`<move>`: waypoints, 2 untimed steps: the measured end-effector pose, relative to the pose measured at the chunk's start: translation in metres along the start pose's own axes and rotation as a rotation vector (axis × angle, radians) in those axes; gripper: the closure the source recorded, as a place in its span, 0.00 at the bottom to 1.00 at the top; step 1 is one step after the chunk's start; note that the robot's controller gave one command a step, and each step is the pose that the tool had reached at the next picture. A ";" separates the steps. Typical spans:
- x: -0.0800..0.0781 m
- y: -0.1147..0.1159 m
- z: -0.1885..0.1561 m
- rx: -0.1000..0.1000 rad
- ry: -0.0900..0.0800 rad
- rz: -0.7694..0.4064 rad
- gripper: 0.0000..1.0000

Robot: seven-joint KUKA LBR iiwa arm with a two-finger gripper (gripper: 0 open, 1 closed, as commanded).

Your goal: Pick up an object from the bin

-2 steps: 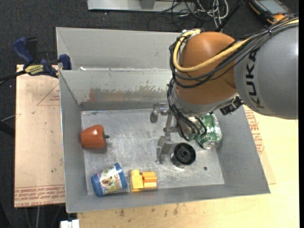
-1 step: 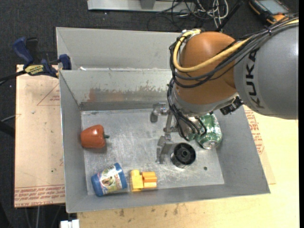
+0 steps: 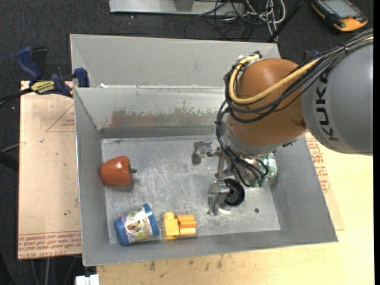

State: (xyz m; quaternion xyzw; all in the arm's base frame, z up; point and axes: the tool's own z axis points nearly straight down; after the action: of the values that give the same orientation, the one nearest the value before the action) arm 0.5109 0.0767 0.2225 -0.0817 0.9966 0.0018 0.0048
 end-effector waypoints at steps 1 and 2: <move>0.010 -0.036 0.046 0.002 0.008 -0.165 0.00; 0.015 -0.043 0.062 0.001 0.010 -0.066 0.00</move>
Offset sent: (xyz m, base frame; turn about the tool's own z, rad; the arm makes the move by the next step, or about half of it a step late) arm -0.0165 -0.0621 -0.0905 -0.5211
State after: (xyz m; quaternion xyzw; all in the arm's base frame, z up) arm 0.5034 0.0317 0.1603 -0.1145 0.9934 0.0005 0.0001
